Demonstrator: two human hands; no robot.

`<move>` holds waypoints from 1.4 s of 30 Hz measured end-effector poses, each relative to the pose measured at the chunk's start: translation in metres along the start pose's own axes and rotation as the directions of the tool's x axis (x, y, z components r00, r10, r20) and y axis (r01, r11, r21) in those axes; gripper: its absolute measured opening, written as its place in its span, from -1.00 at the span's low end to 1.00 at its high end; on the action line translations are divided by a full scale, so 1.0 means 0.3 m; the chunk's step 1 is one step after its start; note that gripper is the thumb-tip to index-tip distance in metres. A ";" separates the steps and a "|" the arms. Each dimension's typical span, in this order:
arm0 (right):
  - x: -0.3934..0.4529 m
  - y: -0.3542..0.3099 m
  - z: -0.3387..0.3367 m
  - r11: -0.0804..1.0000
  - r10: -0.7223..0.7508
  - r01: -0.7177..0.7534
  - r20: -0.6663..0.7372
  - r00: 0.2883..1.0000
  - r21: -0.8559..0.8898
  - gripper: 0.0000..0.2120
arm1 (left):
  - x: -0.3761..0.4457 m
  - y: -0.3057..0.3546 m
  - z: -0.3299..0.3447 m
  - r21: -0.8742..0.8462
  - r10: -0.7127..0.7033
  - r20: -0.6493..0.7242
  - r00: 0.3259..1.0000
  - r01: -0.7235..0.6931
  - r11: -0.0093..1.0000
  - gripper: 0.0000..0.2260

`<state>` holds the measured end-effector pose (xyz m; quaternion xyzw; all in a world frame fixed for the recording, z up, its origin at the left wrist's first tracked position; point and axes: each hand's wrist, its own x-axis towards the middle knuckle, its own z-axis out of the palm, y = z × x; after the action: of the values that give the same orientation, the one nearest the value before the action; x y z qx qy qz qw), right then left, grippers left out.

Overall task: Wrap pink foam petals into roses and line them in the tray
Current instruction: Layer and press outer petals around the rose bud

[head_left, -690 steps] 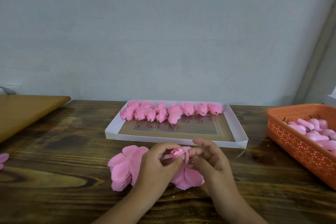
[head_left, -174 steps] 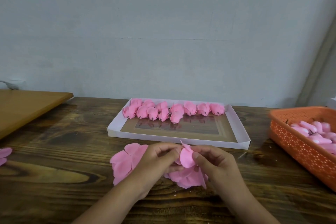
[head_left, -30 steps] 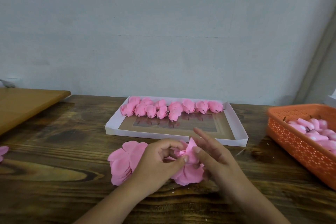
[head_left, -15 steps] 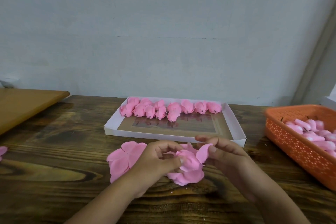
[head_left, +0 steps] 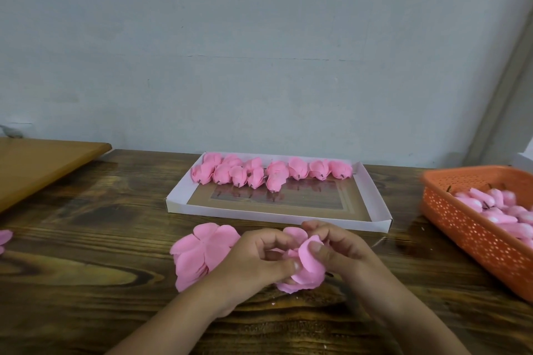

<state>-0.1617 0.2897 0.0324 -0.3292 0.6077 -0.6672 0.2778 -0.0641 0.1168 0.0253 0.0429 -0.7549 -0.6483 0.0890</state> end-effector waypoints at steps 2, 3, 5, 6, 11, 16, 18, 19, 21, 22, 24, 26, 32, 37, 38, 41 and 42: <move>0.001 0.004 0.009 0.999 -0.032 0.031 -0.023 0.999 -0.045 -0.78 | -0.002 0.000 0.004 0.031 0.026 0.002 1.000 -0.026 0.999 -0.82; 0.001 0.004 0.013 0.997 -0.045 0.043 -0.027 0.999 -0.060 -0.77 | -0.003 0.000 0.005 0.043 0.038 0.003 0.999 -0.038 0.998 -0.82; 0.001 0.006 0.021 0.994 -0.054 0.051 -0.034 0.998 -0.094 -0.76 | -0.004 -0.002 0.007 0.056 0.061 -0.004 0.998 -0.060 0.997 -0.81; 0.003 0.009 0.023 0.992 -0.057 0.051 -0.048 0.997 -0.119 -0.77 | -0.005 -0.002 0.008 0.056 0.070 -0.010 0.997 -0.070 0.996 -0.79; 0.011 0.031 0.030 0.977 -0.078 0.053 -0.115 0.990 -0.208 -0.85 | -0.004 -0.002 0.009 0.048 0.126 -0.040 0.991 -0.124 0.991 -0.61; 0.008 0.036 0.048 0.946 -0.156 0.089 -0.198 0.968 -0.310 -0.74 | -0.009 0.007 0.011 0.122 0.239 -0.047 0.970 -0.232 0.965 -0.57; 0.009 0.045 0.053 0.947 -0.165 0.093 -0.215 0.963 -0.308 -0.59 | -0.006 0.003 0.006 0.122 0.253 -0.087 0.963 -0.242 0.963 -0.58; 0.009 0.048 0.056 0.952 -0.165 0.099 -0.214 0.963 -0.291 -0.54 | -0.003 -0.002 0.003 0.123 0.258 -0.115 0.959 -0.244 0.962 -0.59; 0.011 0.054 0.061 0.955 -0.180 0.122 -0.202 0.963 -0.269 -0.47 | 0.001 -0.010 0.000 0.123 0.262 -0.158 0.952 -0.244 0.962 -0.60; 0.012 0.057 0.062 0.956 -0.185 0.129 -0.197 0.963 -0.265 -0.44 | 0.002 -0.013 0.000 0.119 0.261 -0.164 0.951 -0.244 0.963 -0.61; 0.013 0.060 0.062 0.956 -0.183 0.128 -0.199 0.963 -0.263 -0.40 | 0.002 -0.012 0.002 0.109 0.247 -0.170 0.954 -0.231 0.967 -0.61; 0.013 0.059 0.063 0.948 -0.211 0.147 -0.211 0.955 -0.284 -0.40 | 0.001 -0.009 0.002 0.100 0.226 -0.186 0.956 -0.211 0.972 -0.62; 0.014 0.064 0.061 0.884 -0.376 0.263 -0.255 0.891 -0.386 -0.56 | -0.005 0.001 -0.001 0.079 0.192 -0.173 0.966 -0.181 0.980 -0.70; 0.008 0.057 0.067 0.838 -0.452 0.300 -0.271 0.850 -0.456 -0.49 | -0.012 0.010 0.002 0.004 0.193 -0.158 0.968 -0.195 0.981 -0.82; 0.006 0.055 0.071 0.835 -0.458 0.314 -0.256 0.851 -0.451 -0.48 | -0.009 0.009 0.004 0.014 0.208 -0.156 0.966 -0.208 0.978 -0.83; 0.002 0.058 0.079 0.795 -0.481 0.325 -0.204 0.853 -0.513 -0.41 | 0.001 -0.002 0.009 0.063 0.253 -0.177 0.951 -0.245 0.967 -0.90; 0.002 0.059 0.079 0.785 -0.476 0.314 -0.195 0.858 -0.534 -0.38 | 0.002 -0.009 0.008 0.092 0.282 -0.190 0.941 -0.269 0.959 -0.87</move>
<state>-0.1440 0.2724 0.0160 -0.3968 0.7075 -0.5813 -0.0635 -0.0655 0.1187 0.0222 0.0051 -0.7612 -0.5971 0.2530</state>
